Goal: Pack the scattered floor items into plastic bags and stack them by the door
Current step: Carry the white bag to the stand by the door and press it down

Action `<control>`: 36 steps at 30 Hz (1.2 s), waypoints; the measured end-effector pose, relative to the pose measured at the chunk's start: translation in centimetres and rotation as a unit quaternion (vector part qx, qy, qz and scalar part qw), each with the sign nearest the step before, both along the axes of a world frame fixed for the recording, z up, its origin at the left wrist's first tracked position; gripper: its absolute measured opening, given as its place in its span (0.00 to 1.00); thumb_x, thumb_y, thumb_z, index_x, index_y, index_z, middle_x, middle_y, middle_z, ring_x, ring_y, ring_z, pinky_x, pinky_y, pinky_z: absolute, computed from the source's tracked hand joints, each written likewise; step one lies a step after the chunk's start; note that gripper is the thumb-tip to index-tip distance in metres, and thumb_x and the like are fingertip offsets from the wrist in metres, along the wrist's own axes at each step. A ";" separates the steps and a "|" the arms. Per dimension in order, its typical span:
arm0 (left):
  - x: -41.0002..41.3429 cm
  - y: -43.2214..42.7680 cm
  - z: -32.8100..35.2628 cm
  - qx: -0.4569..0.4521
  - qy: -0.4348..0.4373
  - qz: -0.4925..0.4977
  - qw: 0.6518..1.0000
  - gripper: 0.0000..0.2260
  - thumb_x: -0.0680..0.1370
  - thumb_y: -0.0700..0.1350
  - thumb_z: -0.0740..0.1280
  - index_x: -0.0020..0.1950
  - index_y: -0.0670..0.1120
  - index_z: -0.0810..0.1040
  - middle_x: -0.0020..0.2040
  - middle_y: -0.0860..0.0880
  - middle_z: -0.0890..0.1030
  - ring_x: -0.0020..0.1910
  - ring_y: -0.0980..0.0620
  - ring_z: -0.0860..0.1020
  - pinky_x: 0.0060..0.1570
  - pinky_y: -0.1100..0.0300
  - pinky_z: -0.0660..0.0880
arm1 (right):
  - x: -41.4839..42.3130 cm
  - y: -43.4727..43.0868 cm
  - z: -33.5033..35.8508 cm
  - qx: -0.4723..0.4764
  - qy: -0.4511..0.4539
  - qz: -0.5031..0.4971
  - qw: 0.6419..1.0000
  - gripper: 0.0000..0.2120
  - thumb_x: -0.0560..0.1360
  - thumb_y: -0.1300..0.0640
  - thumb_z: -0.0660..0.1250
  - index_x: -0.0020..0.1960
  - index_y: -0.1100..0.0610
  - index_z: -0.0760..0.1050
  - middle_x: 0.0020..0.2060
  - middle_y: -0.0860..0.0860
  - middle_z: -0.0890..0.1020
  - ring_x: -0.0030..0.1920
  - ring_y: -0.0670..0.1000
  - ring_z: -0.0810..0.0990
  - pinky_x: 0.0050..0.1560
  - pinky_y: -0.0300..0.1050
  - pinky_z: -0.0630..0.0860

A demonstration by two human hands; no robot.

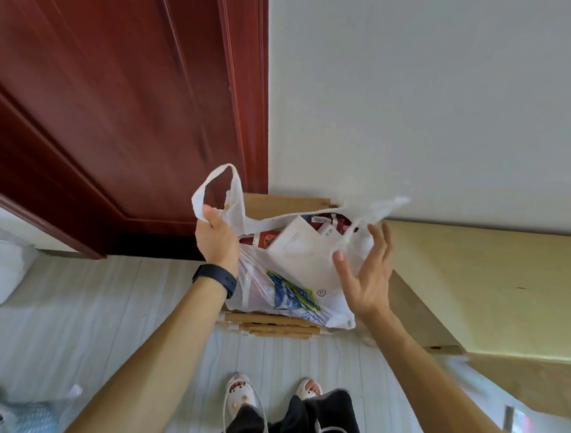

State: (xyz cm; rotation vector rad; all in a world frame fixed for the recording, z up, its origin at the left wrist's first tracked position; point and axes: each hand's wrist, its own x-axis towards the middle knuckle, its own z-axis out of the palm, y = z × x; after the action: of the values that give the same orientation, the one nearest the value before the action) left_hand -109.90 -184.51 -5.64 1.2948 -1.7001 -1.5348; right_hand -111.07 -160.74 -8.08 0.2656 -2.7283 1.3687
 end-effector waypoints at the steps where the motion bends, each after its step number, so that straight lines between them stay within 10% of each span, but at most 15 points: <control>1: -0.2 0.0 0.0 -0.006 -0.006 -0.003 1.000 0.22 0.85 0.51 0.50 0.32 0.46 0.63 0.30 0.51 0.67 0.28 0.53 0.68 0.37 0.57 0.65 | 0.1 0.2 -0.4 0.031 -0.024 -0.008 0.999 0.47 0.69 0.27 0.60 0.77 0.54 0.53 0.77 0.54 0.56 0.77 0.55 0.55 0.74 0.54 0.56; 3: -0.4 0.1 0.0 -0.009 -0.006 -0.029 1.000 0.22 0.85 0.51 0.49 0.38 0.42 0.71 0.33 0.49 0.71 0.33 0.50 0.73 0.40 0.58 0.68 | -0.1 -0.1 -1.3 0.109 -0.050 0.007 0.993 0.52 0.65 0.23 0.62 0.77 0.53 0.53 0.75 0.52 0.60 0.76 0.55 0.56 0.74 0.56 0.55; 9: 0.1 1.6 -0.2 -0.090 -0.016 -0.149 0.985 0.20 0.85 0.52 0.50 0.69 0.45 0.71 0.51 0.51 0.79 0.52 0.50 0.78 0.49 0.66 0.68 | -2.5 -3.4 -1.0 0.124 0.086 -0.011 0.988 0.16 0.77 0.48 0.57 0.48 0.61 0.75 0.47 0.57 0.78 0.48 0.62 0.75 0.52 0.53 0.69; 17: 3.2 2.7 -0.8 -0.285 0.061 -0.304 0.907 0.16 0.81 0.60 0.53 0.62 0.54 0.72 0.58 0.54 0.78 0.59 0.50 0.75 0.59 0.50 0.73 | -6.0 -6.3 5.4 -0.194 -0.077 -0.158 0.965 0.18 0.82 0.50 0.51 0.35 0.55 0.60 0.28 0.50 0.65 0.30 0.52 0.62 0.36 0.47 0.62; 20: 5.2 2.7 -1.6 -0.377 0.019 -0.347 0.859 0.29 0.77 0.66 0.54 0.70 0.49 0.68 0.67 0.55 0.73 0.63 0.49 0.72 0.61 0.51 0.69 | -6.3 -8.5 7.4 -0.313 -0.084 -0.146 0.935 0.18 0.80 0.51 0.52 0.33 0.52 0.56 0.29 0.48 0.60 0.32 0.51 0.59 0.36 0.47 0.59; 28: 5.5 -0.4 -4.4 -0.551 -0.088 -0.416 0.718 0.27 0.81 0.60 0.57 0.76 0.46 0.67 0.75 0.47 0.68 0.72 0.48 0.68 0.68 0.49 0.67 | -5.3 -9.7 3.3 0.175 -0.072 0.049 0.981 0.18 0.84 0.54 0.49 0.57 0.63 0.73 0.49 0.61 0.81 0.48 0.63 0.80 0.44 0.50 0.70; 32: 4.1 0.2 -4.5 -0.542 -0.116 -0.450 0.700 0.26 0.81 0.55 0.56 0.78 0.46 0.62 0.78 0.48 0.63 0.74 0.48 0.65 0.67 0.44 0.67 | -4.0 -7.8 1.2 0.094 0.048 0.074 0.992 0.15 0.81 0.47 0.58 0.53 0.60 0.70 0.47 0.57 0.79 0.48 0.59 0.78 0.46 0.53 0.73; 36: 2.9 1.6 -4.2 -0.534 -0.148 -0.469 0.687 0.26 0.81 0.53 0.54 0.78 0.45 0.61 0.78 0.48 0.61 0.72 0.48 0.67 0.66 0.44 0.68 | -1.4 -4.5 -0.7 0.095 0.108 0.032 0.989 0.31 0.80 0.42 0.57 0.75 0.60 0.59 0.73 0.61 0.64 0.73 0.59 0.63 0.72 0.52 0.60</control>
State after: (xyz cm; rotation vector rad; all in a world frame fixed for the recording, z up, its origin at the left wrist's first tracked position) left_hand -107.03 -182.94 -9.83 -0.0516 -2.9840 -0.3060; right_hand -112.45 -165.20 -8.78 0.4876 -2.6877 1.0226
